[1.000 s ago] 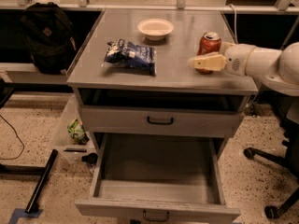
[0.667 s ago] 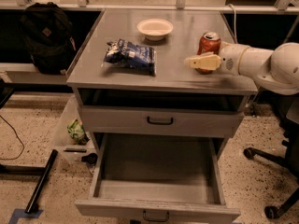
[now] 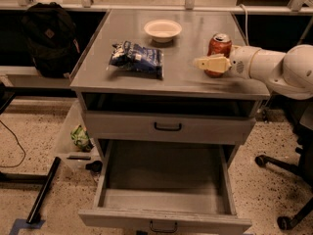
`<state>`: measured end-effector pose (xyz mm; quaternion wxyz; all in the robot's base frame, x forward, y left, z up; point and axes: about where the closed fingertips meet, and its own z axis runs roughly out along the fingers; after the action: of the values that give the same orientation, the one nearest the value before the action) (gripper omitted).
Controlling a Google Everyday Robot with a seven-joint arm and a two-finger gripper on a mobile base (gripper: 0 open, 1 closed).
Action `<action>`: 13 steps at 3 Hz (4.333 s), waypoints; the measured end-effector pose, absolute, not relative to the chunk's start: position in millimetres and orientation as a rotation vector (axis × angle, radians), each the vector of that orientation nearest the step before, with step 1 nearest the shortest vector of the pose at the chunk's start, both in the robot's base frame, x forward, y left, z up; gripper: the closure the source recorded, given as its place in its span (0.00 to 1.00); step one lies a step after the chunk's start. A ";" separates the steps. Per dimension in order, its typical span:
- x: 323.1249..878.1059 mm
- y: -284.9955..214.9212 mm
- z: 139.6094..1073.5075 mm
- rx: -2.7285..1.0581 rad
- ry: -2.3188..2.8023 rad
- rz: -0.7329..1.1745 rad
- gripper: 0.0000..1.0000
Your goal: Place coke can into middle drawer
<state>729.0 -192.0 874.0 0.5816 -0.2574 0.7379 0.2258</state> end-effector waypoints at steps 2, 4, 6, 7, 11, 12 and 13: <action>729.0 -191.9 874.0 -0.601 1.724 0.528 0.66; 728.9 -191.9 874.0 -0.602 1.724 0.528 1.00; 646.5 -183.6 871.6 -0.758 1.649 0.599 1.00; 567.4 -169.4 864.3 -0.818 1.613 0.650 1.00; 431.5 -165.0 740.1 -0.794 1.744 0.718 1.00; 403.9 -155.6 666.0 -0.765 1.861 0.738 1.00; 362.1 -138.2 572.2 -0.731 2.017 0.776 1.00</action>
Offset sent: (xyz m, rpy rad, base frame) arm 0.0000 0.0000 0.0000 0.0000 0.0000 0.0000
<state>362.1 -138.2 572.2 0.4168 -0.2913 0.8036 0.3093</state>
